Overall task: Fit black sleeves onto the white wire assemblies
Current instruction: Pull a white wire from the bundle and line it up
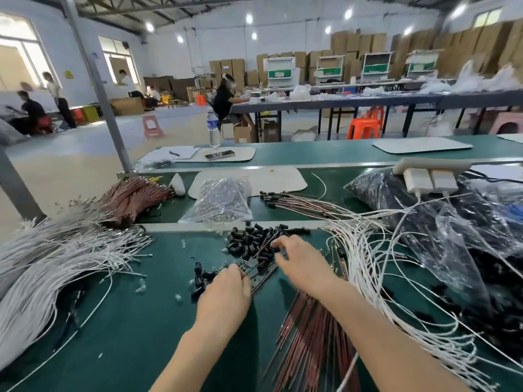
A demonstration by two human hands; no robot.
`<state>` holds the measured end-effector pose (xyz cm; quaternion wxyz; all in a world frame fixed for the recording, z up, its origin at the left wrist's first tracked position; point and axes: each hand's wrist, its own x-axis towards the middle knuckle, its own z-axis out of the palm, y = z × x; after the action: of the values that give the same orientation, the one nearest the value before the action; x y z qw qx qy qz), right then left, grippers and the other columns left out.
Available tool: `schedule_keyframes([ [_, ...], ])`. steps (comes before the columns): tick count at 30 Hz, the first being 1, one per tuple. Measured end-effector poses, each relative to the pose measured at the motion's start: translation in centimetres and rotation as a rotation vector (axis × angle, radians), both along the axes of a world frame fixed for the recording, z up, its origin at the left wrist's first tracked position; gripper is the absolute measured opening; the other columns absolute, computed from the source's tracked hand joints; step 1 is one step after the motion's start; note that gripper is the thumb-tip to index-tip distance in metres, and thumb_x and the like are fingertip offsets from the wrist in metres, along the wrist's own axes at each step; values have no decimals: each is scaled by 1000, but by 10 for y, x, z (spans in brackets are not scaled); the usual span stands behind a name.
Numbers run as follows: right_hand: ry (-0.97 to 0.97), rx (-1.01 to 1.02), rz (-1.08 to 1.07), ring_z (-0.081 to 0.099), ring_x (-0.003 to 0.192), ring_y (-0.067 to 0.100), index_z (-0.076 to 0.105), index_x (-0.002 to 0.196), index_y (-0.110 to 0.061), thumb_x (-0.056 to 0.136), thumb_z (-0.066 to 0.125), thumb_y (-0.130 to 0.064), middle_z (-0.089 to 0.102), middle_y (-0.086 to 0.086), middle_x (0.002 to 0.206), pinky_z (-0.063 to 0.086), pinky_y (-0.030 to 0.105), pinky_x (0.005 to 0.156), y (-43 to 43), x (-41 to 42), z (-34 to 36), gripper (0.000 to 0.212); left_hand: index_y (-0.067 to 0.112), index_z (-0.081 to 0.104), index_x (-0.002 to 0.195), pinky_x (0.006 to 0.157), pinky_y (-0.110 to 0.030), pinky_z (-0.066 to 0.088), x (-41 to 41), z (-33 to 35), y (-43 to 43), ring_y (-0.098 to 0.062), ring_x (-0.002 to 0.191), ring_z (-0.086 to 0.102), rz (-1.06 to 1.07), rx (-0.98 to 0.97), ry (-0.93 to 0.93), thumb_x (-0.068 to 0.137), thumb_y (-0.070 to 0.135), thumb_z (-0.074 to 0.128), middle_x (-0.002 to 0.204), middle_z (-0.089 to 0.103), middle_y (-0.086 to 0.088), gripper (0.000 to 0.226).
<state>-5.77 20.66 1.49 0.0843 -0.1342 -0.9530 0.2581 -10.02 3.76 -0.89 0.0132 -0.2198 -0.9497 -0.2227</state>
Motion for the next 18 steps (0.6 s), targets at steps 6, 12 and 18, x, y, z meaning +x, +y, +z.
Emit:
schedule_keyframes([
  [6, -73, 184, 79, 55, 116, 23, 60, 130, -35, 103, 48, -47, 47, -2, 129, 51, 40, 92, -2, -34, -23, 32, 20, 62, 91, 48, -22, 47, -28, 11, -16, -11, 50, 56, 75, 903, -153, 102, 33, 53, 58, 62, 3, 19],
  [12, 81, 412, 110, 55, 107, 22, 64, 117, -30, 100, 54, -48, 48, -2, 124, 49, 38, 88, -9, -29, -33, 27, 12, 62, 98, 55, -23, 54, -34, -10, 0, -12, 59, 62, 226, 1355, -292, 101, 23, 58, 71, 67, 4, 12],
  [18, 283, -35, 4, 58, 81, -2, 61, 112, -30, 100, 58, -37, 64, -16, 99, 48, 19, 77, 2, 3, -25, 14, 17, 56, 98, 56, -24, 56, -23, -16, 1, -15, 63, 67, 89, 1479, -419, 100, 16, 60, 90, 75, -5, 4],
])
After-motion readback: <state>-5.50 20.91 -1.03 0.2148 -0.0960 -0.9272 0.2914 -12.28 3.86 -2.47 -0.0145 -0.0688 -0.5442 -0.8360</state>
